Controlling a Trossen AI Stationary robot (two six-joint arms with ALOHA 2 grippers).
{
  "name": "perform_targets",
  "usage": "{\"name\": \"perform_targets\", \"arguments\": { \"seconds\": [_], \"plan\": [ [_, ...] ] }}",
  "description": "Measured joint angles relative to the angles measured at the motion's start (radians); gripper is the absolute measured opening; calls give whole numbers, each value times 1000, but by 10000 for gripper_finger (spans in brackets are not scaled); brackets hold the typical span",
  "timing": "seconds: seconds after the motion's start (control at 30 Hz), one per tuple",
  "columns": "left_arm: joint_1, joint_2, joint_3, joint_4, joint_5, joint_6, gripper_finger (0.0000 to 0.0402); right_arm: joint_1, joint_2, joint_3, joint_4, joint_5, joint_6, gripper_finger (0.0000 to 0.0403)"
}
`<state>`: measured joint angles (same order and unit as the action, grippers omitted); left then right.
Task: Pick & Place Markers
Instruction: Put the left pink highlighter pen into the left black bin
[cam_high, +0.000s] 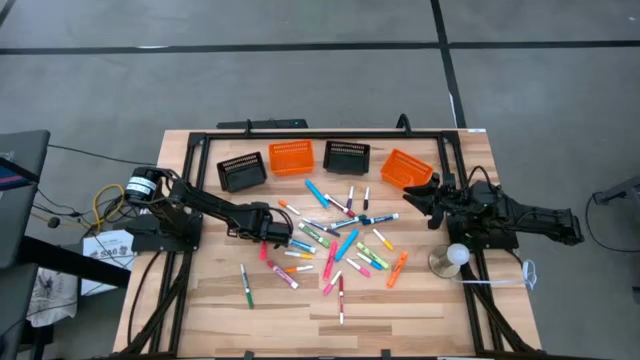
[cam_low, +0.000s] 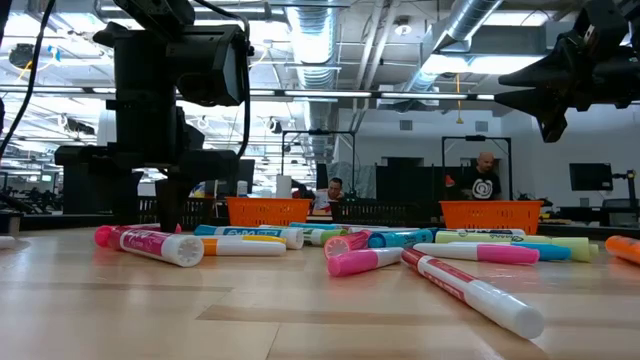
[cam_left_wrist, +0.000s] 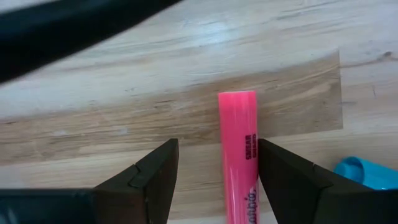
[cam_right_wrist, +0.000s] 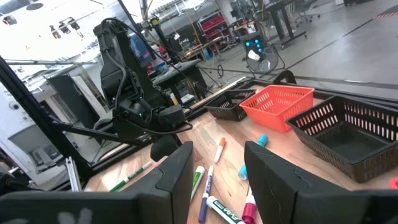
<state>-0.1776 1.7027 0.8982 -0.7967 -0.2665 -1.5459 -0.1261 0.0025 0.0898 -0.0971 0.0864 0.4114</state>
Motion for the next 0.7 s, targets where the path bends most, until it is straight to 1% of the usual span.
{"name": "perform_targets", "arguments": {
  "seconds": [0.1, 0.17, 0.3, 0.4, 0.57, 0.7],
  "plan": [
    [0, 0, 0, 2, -7, 0, 213, 0, 0, 0, 0, 0, 0, 134],
    [0, 0, 0, 3, -31, 0, 213, 0, 0, 0, 0, 0, 0, 134],
    [0, 0, 0, 4, -33, -1, 212, 0, 0, 0, 0, 0, 0, 133],
    [0, 0, 0, 5, -29, -1, 201, 0, 0, 0, 0, 0, 0, 133],
    [0, 0, 0, 25, 8, -2, 172, 0, 0, 0, 0, 4, 0, 131],
    [-1, -1, 2, 39, 64, -3, 157, 0, 0, 0, 0, 21, 0, 130]
  ]
}}
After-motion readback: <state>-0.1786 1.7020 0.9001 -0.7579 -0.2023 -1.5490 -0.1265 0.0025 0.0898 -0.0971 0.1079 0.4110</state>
